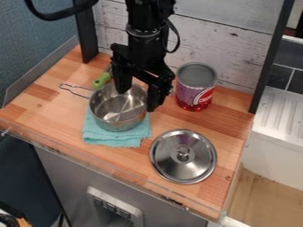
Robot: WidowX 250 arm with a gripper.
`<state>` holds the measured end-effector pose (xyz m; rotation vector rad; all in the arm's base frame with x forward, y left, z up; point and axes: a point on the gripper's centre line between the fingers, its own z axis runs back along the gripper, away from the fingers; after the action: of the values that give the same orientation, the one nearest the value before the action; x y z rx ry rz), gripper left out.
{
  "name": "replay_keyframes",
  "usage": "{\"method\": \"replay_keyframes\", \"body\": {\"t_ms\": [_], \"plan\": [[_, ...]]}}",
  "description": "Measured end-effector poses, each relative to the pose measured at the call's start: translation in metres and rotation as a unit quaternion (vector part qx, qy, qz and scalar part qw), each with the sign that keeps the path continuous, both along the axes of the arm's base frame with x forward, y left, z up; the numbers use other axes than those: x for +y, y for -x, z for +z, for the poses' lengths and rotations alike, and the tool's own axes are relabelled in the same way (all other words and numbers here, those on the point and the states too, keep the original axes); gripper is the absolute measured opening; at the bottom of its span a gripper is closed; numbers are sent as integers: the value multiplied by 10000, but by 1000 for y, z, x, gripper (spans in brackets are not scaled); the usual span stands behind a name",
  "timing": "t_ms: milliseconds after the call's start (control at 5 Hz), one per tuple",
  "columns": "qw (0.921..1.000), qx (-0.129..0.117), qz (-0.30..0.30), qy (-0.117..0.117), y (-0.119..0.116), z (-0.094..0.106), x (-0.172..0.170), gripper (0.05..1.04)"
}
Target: Move the lid to the left side of the table
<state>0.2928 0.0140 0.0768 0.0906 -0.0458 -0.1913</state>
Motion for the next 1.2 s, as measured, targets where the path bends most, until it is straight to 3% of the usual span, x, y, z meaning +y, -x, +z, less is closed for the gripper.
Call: {"method": "replay_keyframes", "body": {"t_ms": [200,400,800,1200], "plan": [[9999,151,22,2,3,-9,0,1001],[9992,162,-373,-14,1,-19,-25,1001],[9940,407,-1010,-110,1,-52,-66,1001],[9928,549,-1061,38,4,-67,-77,978]]}}
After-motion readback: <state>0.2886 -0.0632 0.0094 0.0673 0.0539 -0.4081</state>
